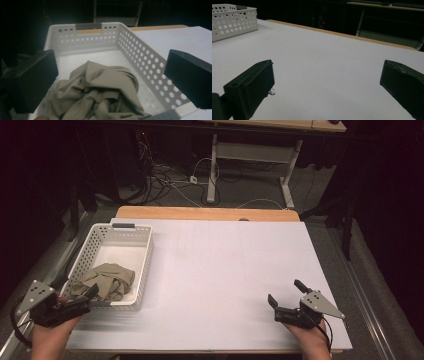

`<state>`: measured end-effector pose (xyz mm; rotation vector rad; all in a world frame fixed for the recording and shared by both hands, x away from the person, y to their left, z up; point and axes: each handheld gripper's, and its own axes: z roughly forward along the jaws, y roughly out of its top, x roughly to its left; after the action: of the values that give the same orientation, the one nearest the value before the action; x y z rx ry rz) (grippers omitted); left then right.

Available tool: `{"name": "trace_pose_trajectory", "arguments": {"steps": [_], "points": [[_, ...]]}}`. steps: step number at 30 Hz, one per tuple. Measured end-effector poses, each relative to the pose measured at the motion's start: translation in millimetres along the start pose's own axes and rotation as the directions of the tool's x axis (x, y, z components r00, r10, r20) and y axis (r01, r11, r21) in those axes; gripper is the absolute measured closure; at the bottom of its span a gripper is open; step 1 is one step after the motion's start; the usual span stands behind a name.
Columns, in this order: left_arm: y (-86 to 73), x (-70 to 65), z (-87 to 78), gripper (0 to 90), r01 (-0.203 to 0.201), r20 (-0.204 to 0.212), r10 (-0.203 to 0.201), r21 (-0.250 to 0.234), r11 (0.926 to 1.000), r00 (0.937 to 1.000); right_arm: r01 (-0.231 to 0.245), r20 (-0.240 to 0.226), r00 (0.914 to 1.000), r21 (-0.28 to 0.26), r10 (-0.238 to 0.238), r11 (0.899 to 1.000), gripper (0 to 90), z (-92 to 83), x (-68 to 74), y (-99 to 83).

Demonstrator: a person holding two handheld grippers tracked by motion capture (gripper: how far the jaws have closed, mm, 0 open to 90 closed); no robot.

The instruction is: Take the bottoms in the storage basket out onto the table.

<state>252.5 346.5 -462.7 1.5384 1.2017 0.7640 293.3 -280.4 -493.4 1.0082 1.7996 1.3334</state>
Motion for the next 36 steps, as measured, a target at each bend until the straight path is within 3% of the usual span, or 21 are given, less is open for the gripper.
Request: {"name": "trace_pose_trajectory", "arguments": {"steps": [3, 5, 16, 20, 25, 29, 36], "points": [[-3.3, 9.4, -3.3, 0.0, 0.011, -0.035, -0.011, 0.005, 0.9999, 0.9993, 0.002, 0.001, 1.0000, 0.000, -0.002, 1.000, 0.0, -0.1, -0.1, -0.2], [-7.6, 15.8, -4.1, 0.0, 0.048, -0.050, -0.046, 0.020, 0.9987, 0.9977, 0.003, 0.002, 1.0000, 0.002, -0.003, 1.000, 0.0, -0.2, -0.7, -0.7], [-10.0, 13.9, 2.1, 0.0, 0.046, -0.050, -0.045, 0.027, 0.9986, 0.9977, 0.002, 0.003, 1.0000, 0.005, -0.002, 1.000, 0.0, -1.3, -1.5, -1.7], [-8.3, 9.7, 5.9, 0.0, 0.016, -0.042, -0.014, 0.052, 0.9985, 0.9990, 0.000, 0.002, 1.0000, 0.012, 0.000, 1.000, 0.0, 0.2, -1.1, -2.7], [-7.2, 6.3, 12.6, 0.0, 0.008, -0.019, -0.006, 0.122, 0.9925, 0.9998, 0.005, 0.003, 1.0000, 0.022, -0.005, 1.000, 0.0, 1.2, -0.7, -3.2], [-6.0, 3.4, 14.8, 0.0, -0.003, -0.001, 0.003, 0.144, 0.9896, 1.0000, 0.002, -0.001, 1.0000, 0.021, -0.002, 1.000, 0.0, 1.2, -0.6, -3.4], [-4.4, -0.9, 21.2, 0.0, -0.042, -0.021, 0.048, 0.212, 0.9763, 0.9987, -0.003, -0.003, 1.0000, 0.023, 0.004, 1.000, 0.0, 1.5, -0.7, -4.0]]}}
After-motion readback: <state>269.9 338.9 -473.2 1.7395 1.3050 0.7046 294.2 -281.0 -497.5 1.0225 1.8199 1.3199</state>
